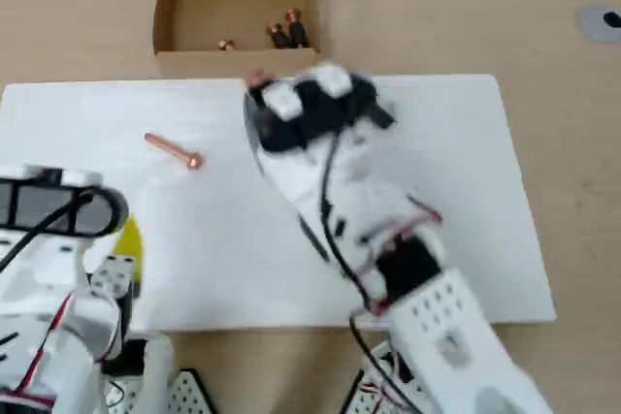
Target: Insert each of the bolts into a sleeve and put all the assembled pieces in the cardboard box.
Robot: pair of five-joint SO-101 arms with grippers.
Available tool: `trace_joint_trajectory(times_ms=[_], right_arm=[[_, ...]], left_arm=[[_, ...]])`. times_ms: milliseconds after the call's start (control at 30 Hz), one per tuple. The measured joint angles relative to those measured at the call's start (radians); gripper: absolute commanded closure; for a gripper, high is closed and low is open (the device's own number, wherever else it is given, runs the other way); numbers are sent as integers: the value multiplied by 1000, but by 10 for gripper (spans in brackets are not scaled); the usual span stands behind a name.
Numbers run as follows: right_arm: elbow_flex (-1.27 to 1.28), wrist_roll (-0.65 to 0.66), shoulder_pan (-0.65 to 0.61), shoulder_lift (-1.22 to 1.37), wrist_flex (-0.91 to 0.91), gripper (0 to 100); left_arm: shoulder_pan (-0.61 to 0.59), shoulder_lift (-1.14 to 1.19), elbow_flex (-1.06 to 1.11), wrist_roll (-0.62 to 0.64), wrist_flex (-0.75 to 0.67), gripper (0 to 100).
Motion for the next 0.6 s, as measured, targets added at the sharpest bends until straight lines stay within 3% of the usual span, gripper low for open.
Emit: trace_joint_trajectory(times_ms=[200,600], right_arm=[[-278,0,74,350,0,989],[-908,0,206,1042,44,989]], left_arm=[[-86,-41,28,-74,0,990],[-89,-98,28,-75,0,990]])
